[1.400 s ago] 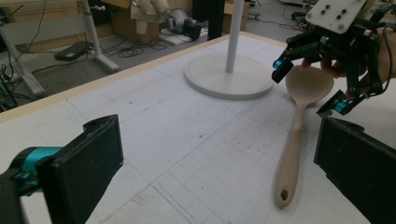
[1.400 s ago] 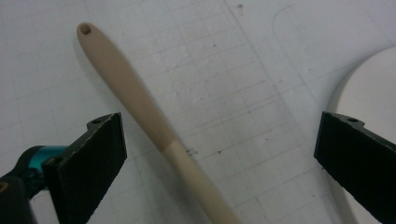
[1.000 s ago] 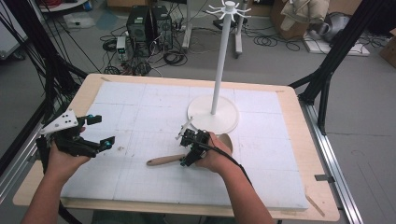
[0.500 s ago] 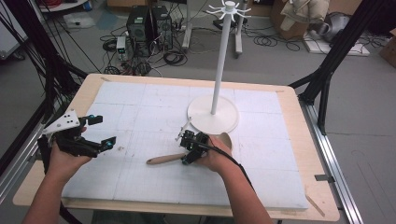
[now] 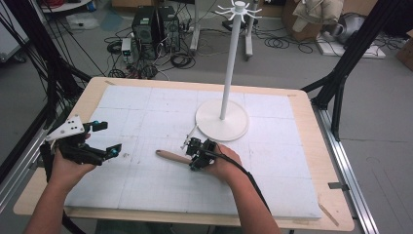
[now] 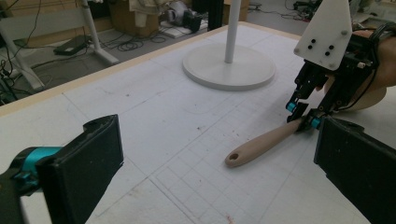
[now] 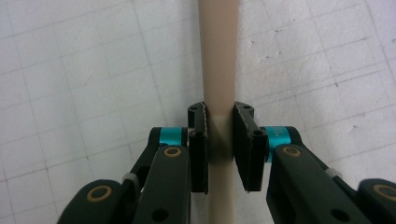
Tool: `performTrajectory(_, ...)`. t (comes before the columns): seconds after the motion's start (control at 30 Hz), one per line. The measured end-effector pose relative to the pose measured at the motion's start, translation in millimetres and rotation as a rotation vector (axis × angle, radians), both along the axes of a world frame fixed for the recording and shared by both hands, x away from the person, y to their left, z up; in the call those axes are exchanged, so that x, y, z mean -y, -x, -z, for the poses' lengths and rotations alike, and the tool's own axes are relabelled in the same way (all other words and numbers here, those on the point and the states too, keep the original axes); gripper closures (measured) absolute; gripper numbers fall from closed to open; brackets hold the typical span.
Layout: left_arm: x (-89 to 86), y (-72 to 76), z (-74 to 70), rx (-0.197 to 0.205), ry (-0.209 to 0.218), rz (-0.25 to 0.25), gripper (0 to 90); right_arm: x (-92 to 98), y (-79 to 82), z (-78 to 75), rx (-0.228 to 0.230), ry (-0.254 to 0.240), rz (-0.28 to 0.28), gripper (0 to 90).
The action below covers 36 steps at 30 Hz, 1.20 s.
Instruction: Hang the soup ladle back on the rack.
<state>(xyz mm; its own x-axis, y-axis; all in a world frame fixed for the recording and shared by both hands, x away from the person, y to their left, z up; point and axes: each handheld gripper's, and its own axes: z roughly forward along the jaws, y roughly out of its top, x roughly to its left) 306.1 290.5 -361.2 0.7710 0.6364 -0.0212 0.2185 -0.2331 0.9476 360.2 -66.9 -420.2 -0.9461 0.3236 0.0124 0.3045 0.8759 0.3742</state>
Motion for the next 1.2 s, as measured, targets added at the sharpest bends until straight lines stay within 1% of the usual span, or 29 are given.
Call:
performTrajectory(0.13,-1.4,0.2,-0.5,0.003,0.003,-0.001,1.7,0.9,-0.5,-0.5,-0.002,-0.006,0.001,78.4)
performTrajectory(0.17,-2.0,0.3,-0.6,0.002,0.005,-0.003,1.8,1.6,0.0,-1.3,0.000,-0.005,0.006,78.4)
performTrajectory(0.2,-3.5,0.0,-0.5,0.003,0.005,-0.006,1.7,5.4,0.1,-5.3,0.012,-0.019,0.010,78.4)
performTrajectory(0.23,-3.5,0.0,-0.5,0.003,0.005,-0.006,1.8,5.4,0.1,-5.3,0.012,-0.019,0.010,78.4)
performTrajectory(0.27,-3.9,0.0,-0.4,0.002,0.006,-0.009,1.7,11.8,1.1,-12.9,0.012,-0.053,0.033,78.4)
performTrajectory(0.3,-4.5,-0.1,-0.4,0.003,0.004,-0.009,1.7,16.2,1.3,-17.5,0.023,-0.075,0.041,78.4)
performTrajectory(0.33,-4.8,-0.3,-0.4,0.003,0.004,-0.009,1.7,16.2,1.3,-17.5,0.023,-0.075,0.041,78.4)
performTrajectory(0.37,-4.9,-0.4,-0.4,0.002,0.006,-0.009,1.8,21.3,1.4,-22.5,0.029,-0.101,0.051,78.4)
performTrajectory(0.4,-4.6,-0.7,-0.6,0.003,0.005,-0.010,1.8,33.2,2.2,-33.8,0.053,-0.159,0.069,78.4)
performTrajectory(0.43,-4.6,-0.7,-0.6,0.003,0.005,-0.010,1.8,33.2,2.2,-33.8,0.053,-0.159,0.069,78.4)
performTrajectory(0.5,-3.9,-0.9,-1.0,0.002,0.004,-0.010,1.8,47.4,3.6,-44.8,0.074,-0.228,0.091,78.4)
performTrajectory(0.6,-2.1,-1.4,-1.4,0.002,0.004,-0.009,1.7,69.9,7.3,-59.0,0.110,-0.309,0.129,78.3)
performTrajectory(0.63,-0.9,-1.7,-2.4,0.004,0.002,-0.006,1.8,84.2,10.4,-66.5,0.138,-0.346,0.149,78.3)
performTrajectory(0.7,-0.4,-1.9,-3.0,0.006,0.003,-0.004,1.8,98.0,14.1,-72.4,0.158,-0.393,0.177,78.3)
performTrajectory(0.73,-0.1,-2.0,-3.4,0.008,0.003,-0.005,1.8,98.0,14.1,-72.4,0.158,-0.393,0.177,78.3)
performTrajectory(0.77,0.3,-2.1,-3.9,0.007,0.003,-0.006,1.8,104.7,15.9,-74.5,0.164,-0.420,0.192,78.4)
performTrajectory(0.8,0.9,-2.3,-4.6,0.005,-0.003,-0.009,1.8,117.3,18.3,-77.7,0.168,-0.467,0.211,78.3)
performTrajectory(0.83,1.4,-2.5,-5.0,0.004,-0.006,-0.010,1.8,122.3,19.9,-78.6,0.167,-0.484,0.222,78.4)
performTrajectory(0.87,1.4,-2.5,-5.0,0.004,-0.006,-0.010,1.8,122.3,19.9,-78.6,0.167,-0.484,0.222,78.4)
performTrajectory(0.9,2.2,-2.2,-6.7,0.005,-0.008,-0.010,1.8,130.2,22.2,-79.4,0.175,-0.494,0.232,78.4)
performTrajectory(0.93,2.2,-2.2,-6.7,0.005,-0.008,-0.010,1.8,130.2,22.2,-79.4,0.175,-0.494,0.232,78.4)
performTrajectory(0.97,2.8,-2.1,-7.9,0.007,-0.010,-0.010,1.8,136.3,24.3,-80.3,0.182,-0.497,0.244,78.3)
performTrajectory(1.07,4.0,-1.5,-11.7,0.014,-0.013,-0.006,1.8,141.1,26.3,-82.5,0.188,-0.507,0.254,78.3)
performTrajectory(1.17,3.8,-0.6,-14.6,0.020,-0.012,-0.005,1.8,147.1,29.0,-88.5,0.210,-0.531,0.261,78.3)
performTrajectory(1.2,3.4,0.1,-16.0,0.022,-0.010,-0.006,1.8,150.8,30.4,-94.0,0.221,-0.545,0.269,78.3)
